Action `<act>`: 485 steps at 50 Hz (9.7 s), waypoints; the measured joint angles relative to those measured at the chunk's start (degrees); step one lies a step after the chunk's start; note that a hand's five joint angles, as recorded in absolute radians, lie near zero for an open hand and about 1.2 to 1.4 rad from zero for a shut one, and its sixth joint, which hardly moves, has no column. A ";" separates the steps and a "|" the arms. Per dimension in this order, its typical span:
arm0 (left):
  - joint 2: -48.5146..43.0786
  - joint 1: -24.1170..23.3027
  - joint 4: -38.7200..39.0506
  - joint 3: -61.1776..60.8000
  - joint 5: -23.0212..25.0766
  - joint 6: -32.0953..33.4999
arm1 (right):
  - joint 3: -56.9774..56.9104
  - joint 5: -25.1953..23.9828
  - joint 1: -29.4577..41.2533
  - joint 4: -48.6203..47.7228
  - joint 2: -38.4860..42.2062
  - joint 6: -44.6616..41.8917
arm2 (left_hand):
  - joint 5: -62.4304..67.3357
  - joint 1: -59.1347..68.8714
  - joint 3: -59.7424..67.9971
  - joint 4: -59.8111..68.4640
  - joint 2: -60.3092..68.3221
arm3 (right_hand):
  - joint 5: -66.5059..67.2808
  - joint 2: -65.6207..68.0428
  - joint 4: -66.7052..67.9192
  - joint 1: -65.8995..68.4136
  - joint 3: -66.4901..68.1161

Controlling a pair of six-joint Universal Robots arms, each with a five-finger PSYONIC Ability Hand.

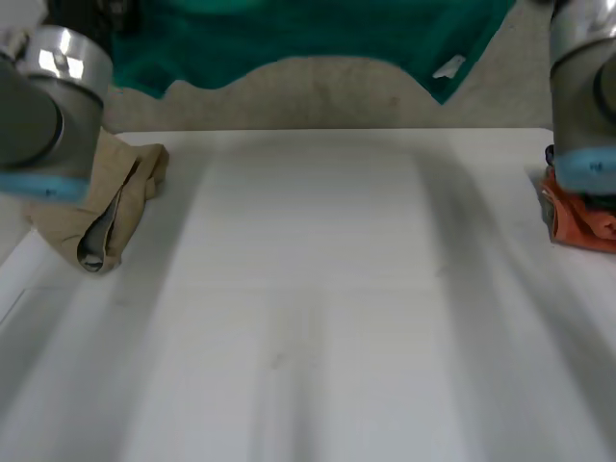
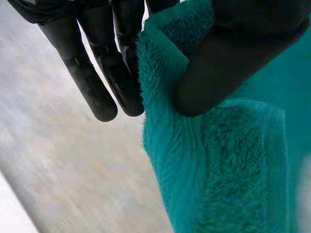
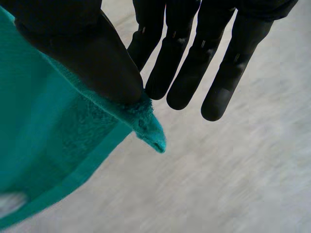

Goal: Fold the laundry.

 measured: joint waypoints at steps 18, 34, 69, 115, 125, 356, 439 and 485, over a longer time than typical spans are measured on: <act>-1.04 0.23 -6.06 -35.27 4.82 13.45 | 27.98 -3.63 -0.63 13.54 6.40 1.16 | -11.47 -11.13 -12.70 -13.38 -13.55 | 0.00 0.00 0.01 0.00 0.00; 7.56 1.32 -10.55 -42.22 3.95 15.90 | 34.28 -3.63 -2.21 12.17 5.19 1.40 | -37.12 -35.11 -37.42 -38.87 -38.12 | 0.00 0.00 0.01 0.00 0.00; 6.33 13.18 -9.87 -50.60 1.82 -4.29 | 36.93 -4.16 -4.45 11.74 4.68 2.05 | -31.93 -30.41 -33.54 -33.83 -34.08 | 0.00 0.00 0.01 0.00 0.00; 23.19 8.35 -39.29 -53.92 2.36 31.92 | 41.96 -4.26 -7.32 41.58 -11.22 -25.91 | -0.70 0.49 0.19 -0.05 -0.15 | 0.01 0.00 0.01 0.00 0.00; 5.85 3.05 -17.67 -37.60 1.77 32.25 | 31.14 -3.19 -6.73 28.57 1.26 -16.24 | -0.70 0.49 0.20 -0.02 -0.15 | 0.07 0.00 0.01 0.00 0.00; -7.83 -22.32 -11.47 -15.86 -10.07 -0.62 | 41.49 -9.40 2.41 9.96 4.38 6.89 | -54.05 -54.23 -56.07 -57.11 -56.65 | -7.42 -4.71 -6.40 -5.02 -6.13; -3.45 -20.63 -36.96 -3.16 -9.92 -12.31 | 21.24 -10.26 12.91 21.51 5.64 11.20 | -54.09 -54.23 -56.07 -57.11 -56.65 | -56.22 -55.64 -56.61 -50.89 -56.33; 3.27 -14.98 -39.77 -0.53 27.06 -13.03 | 30.13 -9.54 19.67 -13.43 16.89 -1.02 | -54.08 -54.23 -56.07 -57.11 -56.65 | -5.00 -0.76 -0.26 -2.90 -1.57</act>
